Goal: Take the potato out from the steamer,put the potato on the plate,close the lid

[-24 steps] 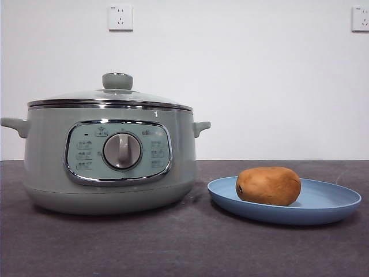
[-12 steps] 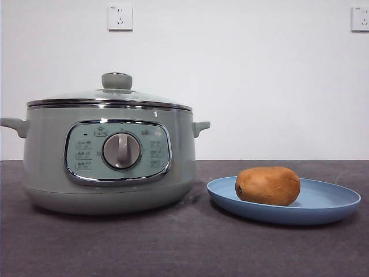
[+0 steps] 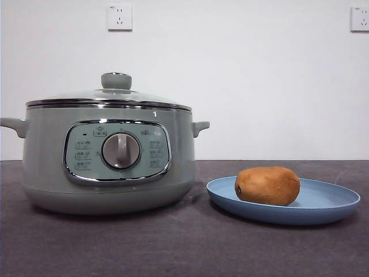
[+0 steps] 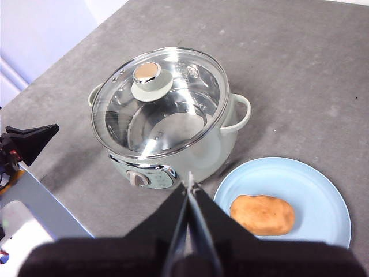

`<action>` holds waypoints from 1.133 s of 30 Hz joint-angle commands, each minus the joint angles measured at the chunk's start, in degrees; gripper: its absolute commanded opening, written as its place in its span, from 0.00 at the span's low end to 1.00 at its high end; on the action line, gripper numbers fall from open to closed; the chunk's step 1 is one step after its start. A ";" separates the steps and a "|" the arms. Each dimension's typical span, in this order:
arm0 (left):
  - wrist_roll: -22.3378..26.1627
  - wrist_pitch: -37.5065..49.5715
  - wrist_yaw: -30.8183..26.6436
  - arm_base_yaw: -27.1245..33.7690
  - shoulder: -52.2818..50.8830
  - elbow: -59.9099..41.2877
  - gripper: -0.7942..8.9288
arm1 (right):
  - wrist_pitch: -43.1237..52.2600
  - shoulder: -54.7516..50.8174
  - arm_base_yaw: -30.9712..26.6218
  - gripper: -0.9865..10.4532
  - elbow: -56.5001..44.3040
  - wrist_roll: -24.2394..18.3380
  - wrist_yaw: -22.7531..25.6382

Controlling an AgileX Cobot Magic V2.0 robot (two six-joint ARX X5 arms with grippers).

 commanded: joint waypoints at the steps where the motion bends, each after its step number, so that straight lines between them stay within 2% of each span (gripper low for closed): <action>1: -0.09 -0.09 -0.07 0.15 -0.15 -0.68 0.08 | 0.17 -0.13 0.04 0.09 -0.09 -0.04 0.11; 11: -0.09 -0.07 -0.07 0.15 -0.15 -0.68 0.08 | -0.61 -0.26 0.04 0.09 -0.09 -0.28 0.11; 14: -0.09 -0.09 -0.09 0.15 -0.15 -0.68 0.08 | -0.09 -0.26 -0.11 0.09 -0.11 -4.70 1.99; 18: -0.09 -0.07 -0.07 0.15 -0.15 -0.68 0.08 | 0.66 -0.26 -5.60 0.09 -0.76 -5.27 9.03; 20: -0.09 -0.09 -0.09 0.15 -0.15 -0.68 0.08 | 3.37 -0.72 -9.84 0.09 -2.97 -5.14 8.57; 23: -0.09 -0.07 -0.07 0.15 -0.15 -0.68 0.08 | 11.76 -3.54 -15.72 0.09 -10.56 -5.09 4.92; 26: -0.09 -0.04 -0.09 0.15 -0.15 -0.68 0.08 | 24.87 -8.07 -20.72 0.09 -22.64 -3.63 1.40; 30: -0.09 -0.07 -0.09 0.15 -0.15 -0.68 0.08 | 39.60 -15.37 -25.33 0.09 -40.13 -0.24 1.38; 34: -0.09 -0.07 -0.07 0.15 -0.15 -0.68 0.08 | 49.81 -23.47 -27.04 0.09 -55.10 2.47 1.44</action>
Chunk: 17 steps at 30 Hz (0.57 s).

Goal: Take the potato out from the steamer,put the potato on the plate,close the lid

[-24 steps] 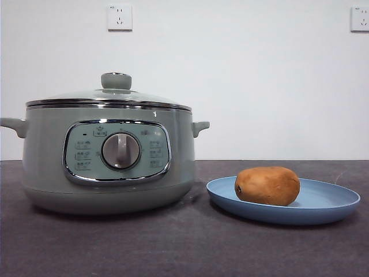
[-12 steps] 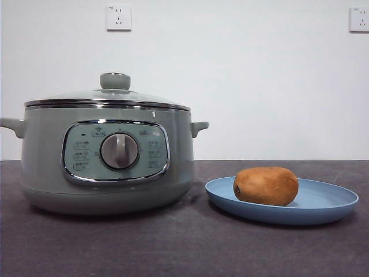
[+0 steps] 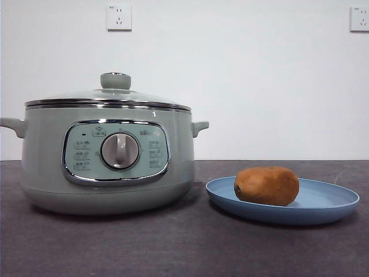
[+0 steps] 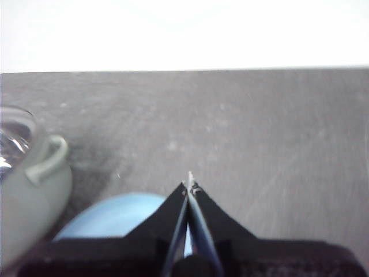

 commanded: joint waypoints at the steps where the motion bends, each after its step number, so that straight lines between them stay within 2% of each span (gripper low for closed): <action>1: -0.09 -0.07 -0.07 0.15 -0.15 -0.68 0.08 | 6.32 -6.16 -0.50 0.09 -11.43 2.97 0.11; 7: -0.09 -0.07 -0.07 0.15 -0.15 -0.68 0.08 | 7.65 -20.68 -0.66 0.09 -23.71 4.15 0.15; 13: -0.09 -0.09 -0.07 0.15 -0.15 -0.68 0.08 | 6.71 -31.52 -0.66 0.09 -28.81 5.18 0.17; 17: -0.09 -0.07 -0.07 0.15 -0.15 -0.68 0.08 | 0.74 -34.75 -0.63 0.09 -28.79 5.40 1.73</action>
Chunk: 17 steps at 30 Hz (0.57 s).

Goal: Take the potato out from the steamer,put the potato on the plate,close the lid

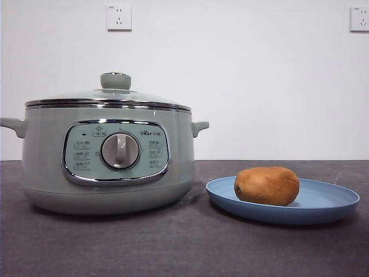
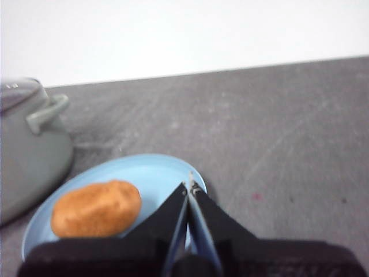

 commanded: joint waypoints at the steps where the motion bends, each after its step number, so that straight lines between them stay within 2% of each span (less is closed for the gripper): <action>1: -0.09 -0.09 -0.07 0.15 -0.15 -0.68 0.08 | -2.86 -1.53 0.00 0.09 -0.72 1.11 0.92; 17: -0.09 -0.09 -0.07 0.15 -0.15 -0.68 0.08 | -4.04 -1.73 -0.02 0.09 -0.72 0.66 2.40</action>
